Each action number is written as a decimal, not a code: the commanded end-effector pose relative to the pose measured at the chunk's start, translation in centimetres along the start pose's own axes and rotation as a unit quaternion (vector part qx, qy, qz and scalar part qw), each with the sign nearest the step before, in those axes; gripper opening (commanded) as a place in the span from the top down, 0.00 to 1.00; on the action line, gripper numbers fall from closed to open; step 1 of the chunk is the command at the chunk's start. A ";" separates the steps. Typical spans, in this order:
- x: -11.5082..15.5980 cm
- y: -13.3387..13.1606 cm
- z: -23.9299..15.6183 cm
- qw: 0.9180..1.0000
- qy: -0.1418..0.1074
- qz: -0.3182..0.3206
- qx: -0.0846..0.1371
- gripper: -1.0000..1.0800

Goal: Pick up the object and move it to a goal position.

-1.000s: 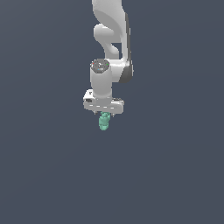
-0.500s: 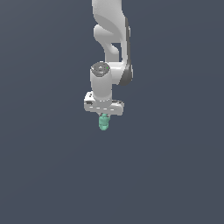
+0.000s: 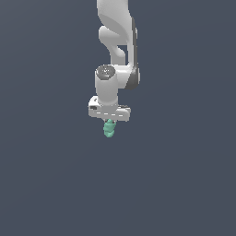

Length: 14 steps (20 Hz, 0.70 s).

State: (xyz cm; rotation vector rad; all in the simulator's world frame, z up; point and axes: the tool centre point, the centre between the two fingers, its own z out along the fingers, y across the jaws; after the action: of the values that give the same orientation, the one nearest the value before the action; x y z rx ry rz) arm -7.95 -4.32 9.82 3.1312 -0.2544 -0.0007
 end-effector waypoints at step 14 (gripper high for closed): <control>0.1 2.5 -8.8 1.000 0.000 0.000 0.000 1.00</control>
State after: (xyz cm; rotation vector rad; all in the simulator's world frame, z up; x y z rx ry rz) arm -8.16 -6.38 17.25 3.1315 -0.2550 -0.0005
